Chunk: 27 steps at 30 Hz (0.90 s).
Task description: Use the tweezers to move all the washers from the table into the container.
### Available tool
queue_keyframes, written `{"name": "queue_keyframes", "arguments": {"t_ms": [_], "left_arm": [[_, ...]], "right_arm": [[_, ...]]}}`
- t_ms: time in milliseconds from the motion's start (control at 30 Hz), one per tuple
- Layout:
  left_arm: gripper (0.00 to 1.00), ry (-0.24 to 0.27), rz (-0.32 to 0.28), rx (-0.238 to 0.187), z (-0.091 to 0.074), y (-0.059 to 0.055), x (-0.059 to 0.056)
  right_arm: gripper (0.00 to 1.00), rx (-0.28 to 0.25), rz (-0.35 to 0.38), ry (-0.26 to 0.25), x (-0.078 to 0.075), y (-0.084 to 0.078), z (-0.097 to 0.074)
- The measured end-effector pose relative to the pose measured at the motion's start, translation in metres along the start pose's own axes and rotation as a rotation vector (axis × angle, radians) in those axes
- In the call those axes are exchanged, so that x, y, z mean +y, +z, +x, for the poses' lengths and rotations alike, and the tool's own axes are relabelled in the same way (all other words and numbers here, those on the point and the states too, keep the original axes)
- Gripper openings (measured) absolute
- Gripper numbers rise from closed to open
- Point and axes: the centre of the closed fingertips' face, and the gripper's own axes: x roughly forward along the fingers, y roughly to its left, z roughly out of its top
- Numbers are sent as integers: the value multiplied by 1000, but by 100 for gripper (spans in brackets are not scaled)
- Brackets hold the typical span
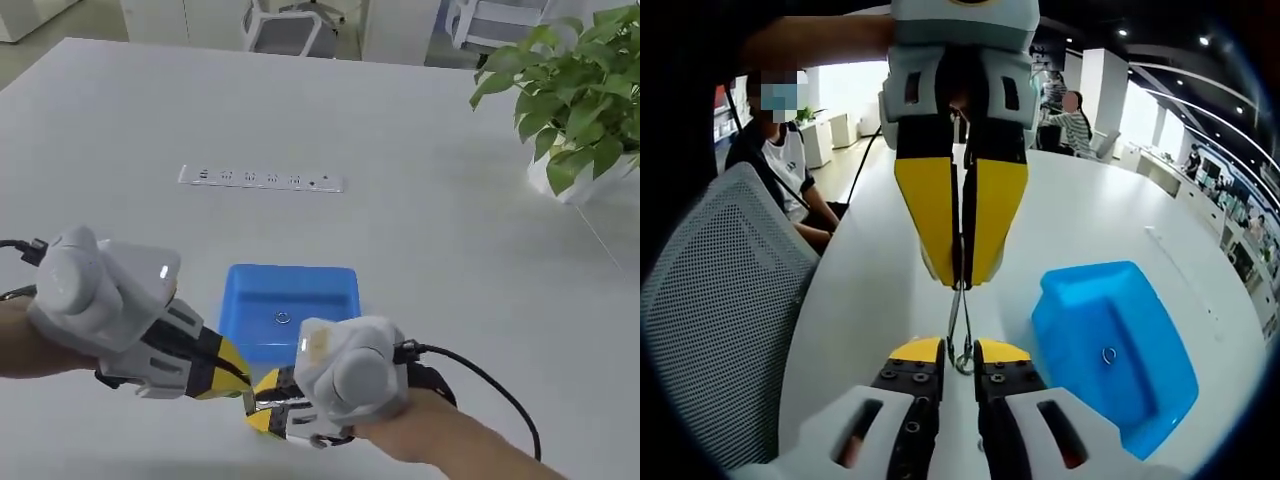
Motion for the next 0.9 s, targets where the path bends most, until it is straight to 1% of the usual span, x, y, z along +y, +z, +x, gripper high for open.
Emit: {"name": "queue_keyframes", "arguments": {"t_ms": [200, 400, 667, 900], "left_arm": [[5, -1, -3, 1, 0, 1, 0], [5, -2, -7, 3, 0, 1, -1], [6, 5, -21, 2, 0, 0, 0], [6, 8, -22, -1, 1, 0, 1]], "right_arm": [[11, 6, -7, -1, 1, 0, 1], [9, 13, 10, -1, 2, -2, 2], [8, 17, 37, -14, 0, -2, 3], [7, 7, 52, -21, -1, -2, 3]]}}
